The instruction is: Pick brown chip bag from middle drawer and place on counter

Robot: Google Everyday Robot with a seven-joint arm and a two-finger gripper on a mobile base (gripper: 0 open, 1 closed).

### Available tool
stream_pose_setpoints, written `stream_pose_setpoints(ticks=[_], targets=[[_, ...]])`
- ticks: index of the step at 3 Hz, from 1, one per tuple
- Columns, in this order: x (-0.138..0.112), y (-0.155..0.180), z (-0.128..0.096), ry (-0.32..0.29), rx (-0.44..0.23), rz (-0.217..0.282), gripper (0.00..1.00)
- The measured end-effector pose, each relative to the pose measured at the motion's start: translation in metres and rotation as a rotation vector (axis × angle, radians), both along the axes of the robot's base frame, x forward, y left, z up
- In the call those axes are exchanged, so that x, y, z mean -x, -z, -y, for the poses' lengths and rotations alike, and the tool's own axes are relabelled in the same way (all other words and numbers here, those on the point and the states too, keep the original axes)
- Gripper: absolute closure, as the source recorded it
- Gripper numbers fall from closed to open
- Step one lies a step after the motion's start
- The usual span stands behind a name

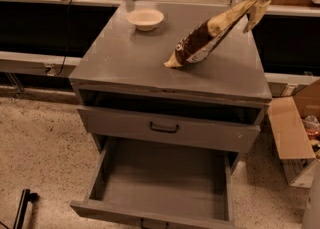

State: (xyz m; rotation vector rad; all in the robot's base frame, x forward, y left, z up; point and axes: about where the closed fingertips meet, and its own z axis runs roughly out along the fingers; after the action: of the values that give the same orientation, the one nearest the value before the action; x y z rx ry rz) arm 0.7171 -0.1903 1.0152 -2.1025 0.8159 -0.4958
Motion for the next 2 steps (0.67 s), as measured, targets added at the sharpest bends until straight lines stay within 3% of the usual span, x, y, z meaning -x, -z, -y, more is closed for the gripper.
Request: stream_pose_setpoints(ticks=[1,2], targets=[[0.0218,0.003,0.056,0.065,0.029,-0.021,0.0],[0.024,0.0043,0.0618,0.072,0.03,-0.024,0.0]])
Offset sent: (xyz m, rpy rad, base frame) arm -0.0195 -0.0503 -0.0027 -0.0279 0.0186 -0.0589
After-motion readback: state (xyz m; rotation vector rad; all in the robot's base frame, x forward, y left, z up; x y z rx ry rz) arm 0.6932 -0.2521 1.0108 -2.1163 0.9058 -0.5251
